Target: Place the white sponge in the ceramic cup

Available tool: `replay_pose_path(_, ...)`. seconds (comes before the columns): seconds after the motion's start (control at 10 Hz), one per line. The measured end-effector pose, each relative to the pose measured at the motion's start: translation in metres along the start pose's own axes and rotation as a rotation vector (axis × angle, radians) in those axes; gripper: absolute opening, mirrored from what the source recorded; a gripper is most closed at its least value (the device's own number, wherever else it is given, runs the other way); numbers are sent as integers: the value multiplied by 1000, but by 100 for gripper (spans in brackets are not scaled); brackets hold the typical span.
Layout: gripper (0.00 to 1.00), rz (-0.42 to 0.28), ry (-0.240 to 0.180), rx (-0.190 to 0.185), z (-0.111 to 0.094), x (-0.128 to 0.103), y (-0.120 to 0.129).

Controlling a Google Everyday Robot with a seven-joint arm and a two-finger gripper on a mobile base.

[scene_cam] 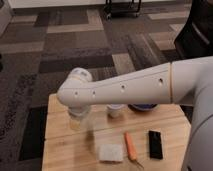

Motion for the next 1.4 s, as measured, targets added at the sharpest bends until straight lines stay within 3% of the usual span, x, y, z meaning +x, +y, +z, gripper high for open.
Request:
replay_pose_path(0.3,65,-84,24,-62,12,18,10)
replay_pose_path(0.5,65,-114,38,-81,16,37,4)
replay_pose_path(0.8,65,-177,70,-113,19,80,0)
replay_pose_path(1.1,65,-313,96,-171,29,122,22)
replay_pose_path(1.2,65,-323,112,-177,30,130,24)
replay_pose_path(1.4,65,-351,203,-201,33,167,29)
